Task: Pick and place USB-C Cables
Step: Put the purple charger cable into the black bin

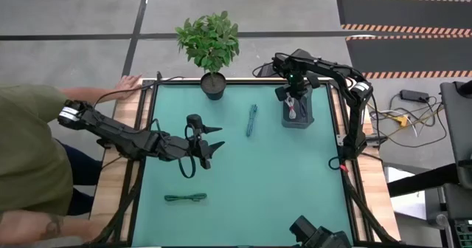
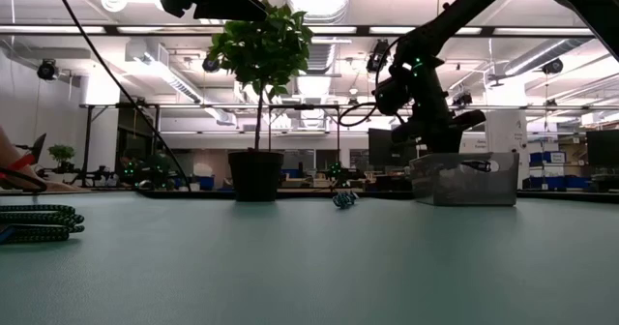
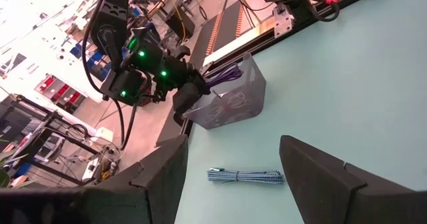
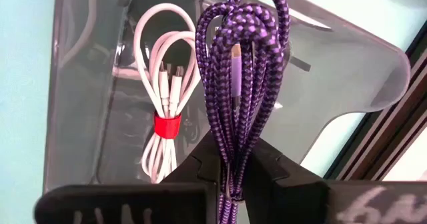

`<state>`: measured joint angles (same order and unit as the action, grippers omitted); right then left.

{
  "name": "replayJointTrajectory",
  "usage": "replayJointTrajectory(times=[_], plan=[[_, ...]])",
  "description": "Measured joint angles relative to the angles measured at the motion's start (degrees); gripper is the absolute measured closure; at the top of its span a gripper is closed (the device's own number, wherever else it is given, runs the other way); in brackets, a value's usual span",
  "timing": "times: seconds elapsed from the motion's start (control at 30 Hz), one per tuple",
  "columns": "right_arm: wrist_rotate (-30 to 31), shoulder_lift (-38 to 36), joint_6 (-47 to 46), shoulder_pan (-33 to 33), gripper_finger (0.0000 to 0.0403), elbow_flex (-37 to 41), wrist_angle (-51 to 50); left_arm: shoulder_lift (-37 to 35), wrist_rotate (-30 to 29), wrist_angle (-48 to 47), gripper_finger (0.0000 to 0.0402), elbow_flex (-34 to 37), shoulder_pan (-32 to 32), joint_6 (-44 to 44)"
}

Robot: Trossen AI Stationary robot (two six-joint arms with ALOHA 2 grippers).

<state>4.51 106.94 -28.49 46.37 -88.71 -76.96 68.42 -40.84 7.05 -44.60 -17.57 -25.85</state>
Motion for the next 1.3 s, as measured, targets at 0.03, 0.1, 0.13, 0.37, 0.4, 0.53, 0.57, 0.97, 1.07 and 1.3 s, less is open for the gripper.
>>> replayJointTrajectory(times=[0.03, 0.1, 0.13, 0.37, 0.4, 0.53, 0.57, 0.97, 1.07, 1.3], plan=[[-0.01, 0.00, 0.41, 0.00, 0.0380, 0.11, 0.11, 0.00, 0.00, 0.00, 0.0180, 0.00, -0.01, 0.00], [-0.05, 0.00, 0.83, 0.00, 0.0380, 0.32, 0.74, 0.00, 0.00, -0.02, 0.0180, 0.00, -0.01, -0.02], [-0.18, 0.00, 0.86, 0.00, 0.0380, 0.36, 1.00, 0.00, 0.00, -0.01, 0.0180, 0.00, 0.00, -0.02], [-1.94, 0.00, 4.10, -0.02, 0.0380, 0.36, 1.06, 0.00, 0.00, -0.02, 0.0180, 0.00, -0.01, -0.04], [-1.95, 0.00, 4.39, -0.02, 0.0380, 0.39, 1.19, 0.00, 0.00, -0.02, 0.0180, 0.00, 0.01, -0.04], [-1.94, 0.00, 4.52, 0.00, 0.0380, 0.68, 2.17, 0.00, 0.00, -0.02, 0.0180, 0.00, -0.01, -0.04], [-1.94, 0.00, 4.52, 0.00, 0.0380, 0.83, 2.43, 0.00, 0.00, -0.02, 0.0180, 0.00, -0.01, -0.04], [-1.91, -0.02, 4.52, 0.00, 0.0380, 4.25, 6.27, 0.01, 0.00, -0.02, 0.0180, 0.00, 0.00, -0.06], [-1.90, -0.02, 4.50, 0.00, 0.0380, 5.10, 6.49, 0.01, 0.00, -0.02, 0.0180, 0.00, 0.00, -0.06], [-0.45, -0.02, 2.43, 0.00, 0.0370, 5.38, 8.28, 0.02, 0.00, -0.02, 0.0180, 0.00, 0.00, -0.06]])
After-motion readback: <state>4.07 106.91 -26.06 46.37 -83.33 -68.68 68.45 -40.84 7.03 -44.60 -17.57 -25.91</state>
